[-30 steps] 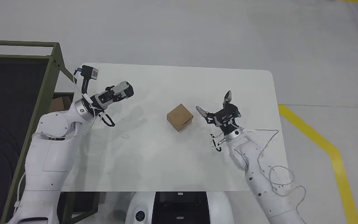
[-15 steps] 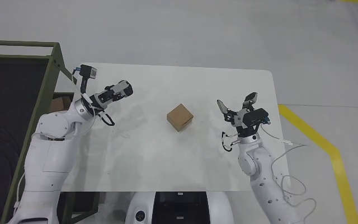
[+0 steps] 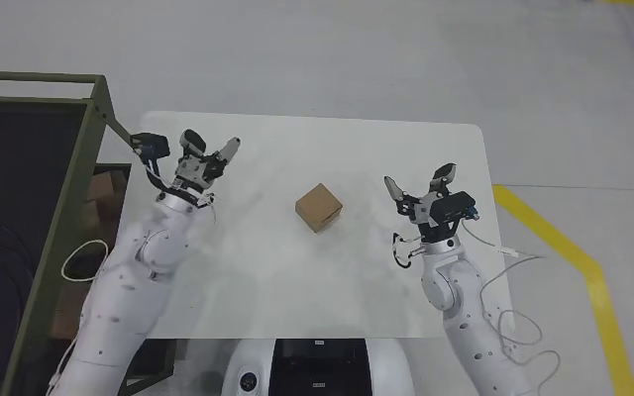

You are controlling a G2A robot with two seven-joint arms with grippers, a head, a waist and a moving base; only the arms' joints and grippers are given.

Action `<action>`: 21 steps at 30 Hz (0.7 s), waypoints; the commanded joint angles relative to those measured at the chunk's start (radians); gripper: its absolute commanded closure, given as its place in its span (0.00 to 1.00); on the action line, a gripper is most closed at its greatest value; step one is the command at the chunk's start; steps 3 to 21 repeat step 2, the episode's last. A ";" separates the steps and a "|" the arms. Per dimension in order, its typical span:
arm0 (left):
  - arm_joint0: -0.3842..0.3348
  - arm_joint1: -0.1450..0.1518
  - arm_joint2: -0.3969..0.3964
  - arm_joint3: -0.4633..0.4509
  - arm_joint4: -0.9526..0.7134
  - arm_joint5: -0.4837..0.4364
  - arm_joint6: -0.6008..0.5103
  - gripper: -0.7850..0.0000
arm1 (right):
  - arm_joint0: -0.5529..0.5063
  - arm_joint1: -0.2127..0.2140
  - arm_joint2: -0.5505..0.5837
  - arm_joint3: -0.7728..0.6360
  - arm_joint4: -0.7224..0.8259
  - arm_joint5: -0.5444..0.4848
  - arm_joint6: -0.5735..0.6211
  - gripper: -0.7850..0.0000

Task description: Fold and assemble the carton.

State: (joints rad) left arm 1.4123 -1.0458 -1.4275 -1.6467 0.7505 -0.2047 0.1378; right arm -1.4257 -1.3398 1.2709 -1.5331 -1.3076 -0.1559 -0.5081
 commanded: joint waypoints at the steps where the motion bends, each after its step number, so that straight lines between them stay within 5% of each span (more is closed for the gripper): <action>1: -0.013 -0.007 0.029 0.031 0.033 0.015 0.059 0.00 | 0.000 0.000 0.000 0.000 0.000 0.000 0.000 0.00; 21: -0.023 -0.010 0.039 0.045 0.048 0.023 0.064 0.00 | 0.000 0.000 0.000 0.000 0.000 0.000 0.000 0.00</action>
